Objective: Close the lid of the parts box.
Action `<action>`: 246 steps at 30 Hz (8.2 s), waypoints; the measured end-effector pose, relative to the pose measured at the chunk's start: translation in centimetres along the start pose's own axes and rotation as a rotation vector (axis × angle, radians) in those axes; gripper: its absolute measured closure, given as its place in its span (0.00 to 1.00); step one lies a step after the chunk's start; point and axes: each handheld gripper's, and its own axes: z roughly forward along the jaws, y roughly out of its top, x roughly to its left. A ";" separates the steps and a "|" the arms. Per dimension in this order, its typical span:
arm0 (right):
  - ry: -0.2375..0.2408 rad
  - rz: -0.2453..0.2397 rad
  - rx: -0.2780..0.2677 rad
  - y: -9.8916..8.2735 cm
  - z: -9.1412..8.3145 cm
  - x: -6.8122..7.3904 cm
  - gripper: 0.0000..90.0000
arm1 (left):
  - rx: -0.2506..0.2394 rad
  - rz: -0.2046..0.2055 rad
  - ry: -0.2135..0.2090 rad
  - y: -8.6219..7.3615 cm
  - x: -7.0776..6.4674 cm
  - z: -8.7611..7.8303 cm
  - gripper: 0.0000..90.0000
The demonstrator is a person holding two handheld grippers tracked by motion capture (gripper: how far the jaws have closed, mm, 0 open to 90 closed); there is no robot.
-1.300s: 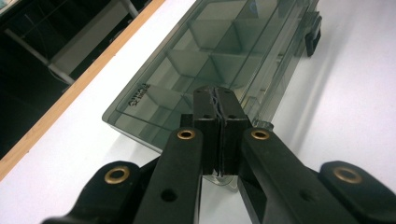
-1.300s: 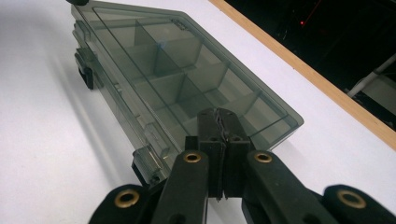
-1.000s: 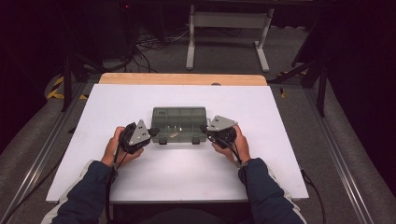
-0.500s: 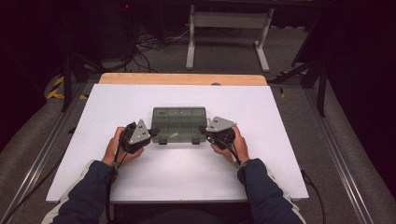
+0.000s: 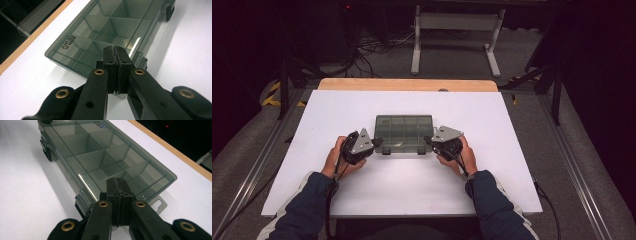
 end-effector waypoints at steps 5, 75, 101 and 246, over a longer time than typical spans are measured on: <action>0.000 0.016 -0.012 -0.2 0.1 -0.1 1.00 | -0.012 -0.009 0.011 -0.4 0.3 0.1 0.99; -0.036 0.032 -0.096 0.5 -0.5 0.7 0.41 | -0.133 -0.018 0.039 1.0 -0.7 -0.8 0.40; -0.070 0.064 -0.112 0.6 -0.1 0.8 0.11 | -0.164 -0.054 0.027 1.2 -0.9 -0.8 0.07; -0.172 -0.030 -0.109 -1.6 -9.2 3.4 0.14 | -0.193 0.009 0.056 -1.1 -5.2 -8.4 0.07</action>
